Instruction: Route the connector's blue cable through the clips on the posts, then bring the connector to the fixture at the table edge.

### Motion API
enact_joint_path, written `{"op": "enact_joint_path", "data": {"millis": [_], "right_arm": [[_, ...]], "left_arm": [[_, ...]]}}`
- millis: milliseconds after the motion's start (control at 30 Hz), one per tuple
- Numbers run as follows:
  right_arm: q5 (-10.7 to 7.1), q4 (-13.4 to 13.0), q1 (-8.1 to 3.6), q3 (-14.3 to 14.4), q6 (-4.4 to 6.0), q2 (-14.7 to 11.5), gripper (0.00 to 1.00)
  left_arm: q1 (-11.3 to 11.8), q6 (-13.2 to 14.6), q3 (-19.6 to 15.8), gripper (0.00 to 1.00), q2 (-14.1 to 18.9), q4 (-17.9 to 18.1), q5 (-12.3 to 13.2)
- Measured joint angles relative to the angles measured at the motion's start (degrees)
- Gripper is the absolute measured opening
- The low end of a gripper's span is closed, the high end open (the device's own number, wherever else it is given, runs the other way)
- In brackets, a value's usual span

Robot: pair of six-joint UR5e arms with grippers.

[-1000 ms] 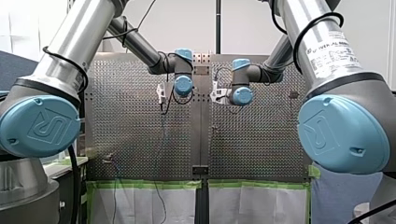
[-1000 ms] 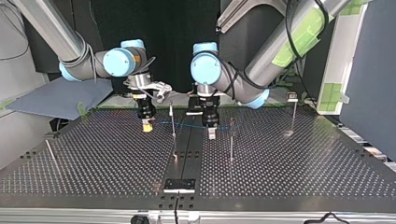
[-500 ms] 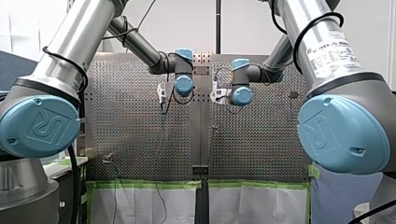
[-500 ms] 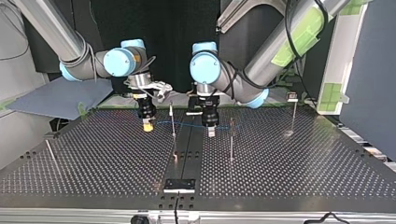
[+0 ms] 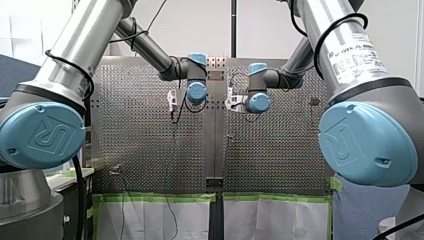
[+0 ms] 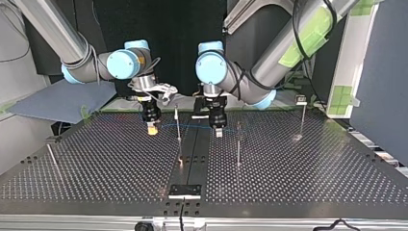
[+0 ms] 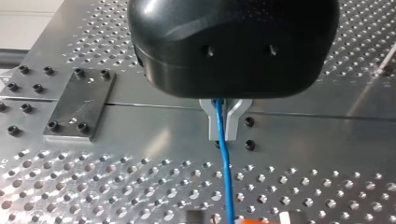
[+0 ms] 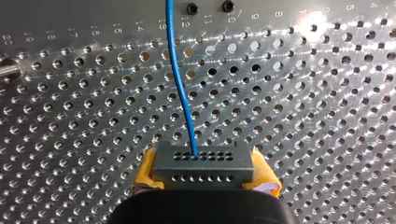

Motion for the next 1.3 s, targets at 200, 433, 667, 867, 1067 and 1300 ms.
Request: {"op": "enact_joint_path", "data": {"millis": [200,433,667,867,1067,1300], "right_arm": [[0.15,1.0,0.0,0.1,-0.06,0.0,0.0],[0.43,1.7,0.0,0.9,-0.14,0.0,0.0],[0.87,2.1,0.01,2.2,-0.29,0.1,0.0],[1.88,2.7,0.12,3.5,-0.49,0.0,0.0],[2.71,2.8,0.26,5.2,-0.62,0.0,0.0],[3.11,2.8,0.62,6.0,-0.7,0.0,0.0]], "left_arm": [[-0.4,0.1,-1.9,0.08,0.0,1.9,0.3],[-0.9,0.2,-2.8,0.1,0.0,2.8,0.5],[-1.5,0.3,-5.3,0.1,-0.1,4.9,0.8],[-1.9,0.3,-7.3,0.02,-0.1,6.3,0.8],[-2.3,0.1,-8.0,0.02,-0.1,7.0,0.7],[-2.6,0.1,-8.4,0.02,-0.1,7.4,0.6]]}}
